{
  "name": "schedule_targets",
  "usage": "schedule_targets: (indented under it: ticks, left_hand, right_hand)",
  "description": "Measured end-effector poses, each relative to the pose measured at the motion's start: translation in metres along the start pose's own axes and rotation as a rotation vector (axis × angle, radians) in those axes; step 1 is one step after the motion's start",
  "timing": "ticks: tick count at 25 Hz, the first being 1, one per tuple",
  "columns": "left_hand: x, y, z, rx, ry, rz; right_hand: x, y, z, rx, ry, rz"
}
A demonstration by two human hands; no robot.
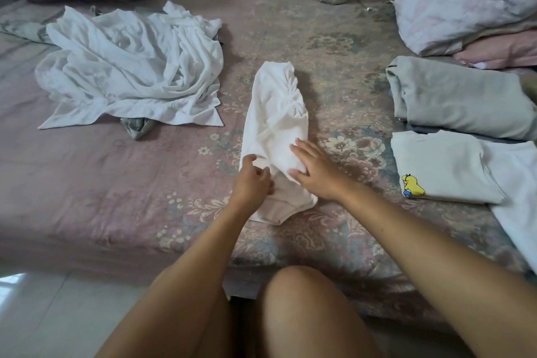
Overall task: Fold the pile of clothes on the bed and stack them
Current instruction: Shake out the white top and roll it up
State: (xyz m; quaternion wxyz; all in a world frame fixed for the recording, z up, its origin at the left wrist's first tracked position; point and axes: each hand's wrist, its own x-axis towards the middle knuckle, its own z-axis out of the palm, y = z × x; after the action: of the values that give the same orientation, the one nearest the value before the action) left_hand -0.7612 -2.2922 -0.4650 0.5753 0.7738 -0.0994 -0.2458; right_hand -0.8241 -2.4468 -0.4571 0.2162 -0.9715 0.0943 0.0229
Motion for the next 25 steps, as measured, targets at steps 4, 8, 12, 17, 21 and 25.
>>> schedule_targets:
  ticks: [4,8,12,17,21,25]
  left_hand:
    - [-0.011,-0.009,-0.016,0.762,-0.312,0.443]
    - [-0.007,-0.035,-0.048,1.126,-0.565,0.59]
    - [0.006,-0.039,-0.053,1.001,-0.334,0.89]
    - [-0.019,-0.016,-0.06,0.979,-0.258,0.827]
    - [-0.047,0.015,-0.063,0.683,-0.449,0.559]
    - [-0.01,0.041,-0.059,0.239,-0.241,0.242]
  right_hand:
    - [-0.009,0.012,0.002,-0.424,-0.263,-0.149]
    - [-0.021,0.033,-0.006,-0.509,-0.344,-0.329]
    - [-0.023,0.033,-0.004,-0.402,-0.26,-0.301]
    - [-0.037,0.01,-0.011,-0.015,-0.147,-0.113]
    - [-0.07,-0.001,-0.034,0.198,-0.386,-0.008]
    - [-0.061,-0.006,-0.041,0.69,-0.112,0.179]
